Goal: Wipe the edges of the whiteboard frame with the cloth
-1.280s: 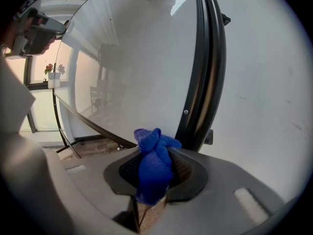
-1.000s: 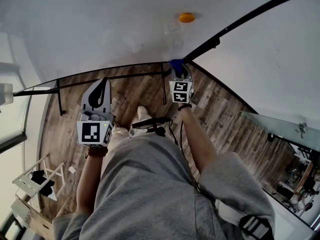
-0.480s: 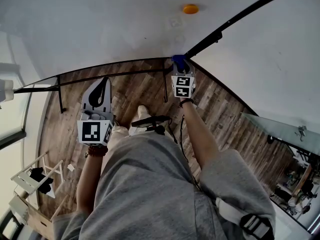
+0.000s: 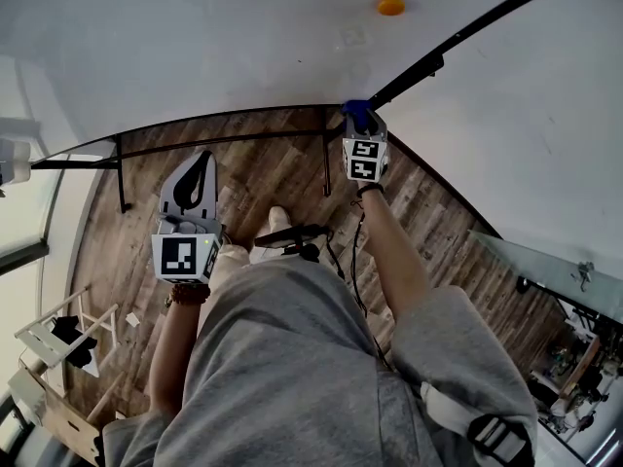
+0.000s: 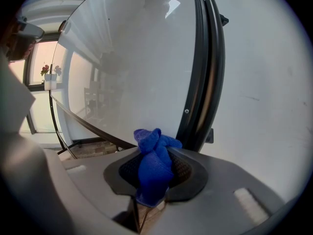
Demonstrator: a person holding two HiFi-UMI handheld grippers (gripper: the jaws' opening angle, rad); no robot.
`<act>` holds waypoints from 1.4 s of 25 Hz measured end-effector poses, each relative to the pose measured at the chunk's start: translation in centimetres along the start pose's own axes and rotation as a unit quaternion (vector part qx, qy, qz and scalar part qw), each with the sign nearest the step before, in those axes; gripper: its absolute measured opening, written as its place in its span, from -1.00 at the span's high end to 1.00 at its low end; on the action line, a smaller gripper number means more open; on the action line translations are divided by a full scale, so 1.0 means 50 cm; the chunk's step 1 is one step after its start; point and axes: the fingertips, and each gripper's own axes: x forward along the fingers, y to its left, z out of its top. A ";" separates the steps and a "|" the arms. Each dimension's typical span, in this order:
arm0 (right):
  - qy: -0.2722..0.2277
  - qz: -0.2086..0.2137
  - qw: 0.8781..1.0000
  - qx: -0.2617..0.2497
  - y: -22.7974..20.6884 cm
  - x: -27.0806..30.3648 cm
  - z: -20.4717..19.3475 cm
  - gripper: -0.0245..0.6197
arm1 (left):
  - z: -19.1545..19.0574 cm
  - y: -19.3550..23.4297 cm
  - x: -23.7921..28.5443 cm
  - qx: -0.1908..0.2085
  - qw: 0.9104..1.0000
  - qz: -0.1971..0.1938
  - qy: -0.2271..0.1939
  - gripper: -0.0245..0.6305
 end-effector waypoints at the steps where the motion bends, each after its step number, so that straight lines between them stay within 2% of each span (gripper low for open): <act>1: 0.003 -0.001 1.000 0.000 -0.004 0.007 -0.001 0.60 | -0.001 -0.001 0.000 0.000 1.000 0.001 0.001 0.90; 16: -0.009 -0.015 0.999 0.028 -0.012 0.058 0.026 0.60 | -0.012 0.020 -0.006 -0.003 1.000 0.027 0.014 0.90; 22: -0.007 -0.001 0.999 0.033 0.003 0.065 0.024 0.60 | -0.016 0.013 -0.008 -0.002 1.000 0.023 0.017 0.90; 35: -0.004 0.026 0.999 0.028 0.049 0.070 0.030 0.60 | -0.013 0.039 -0.019 -0.009 0.999 0.048 0.009 0.90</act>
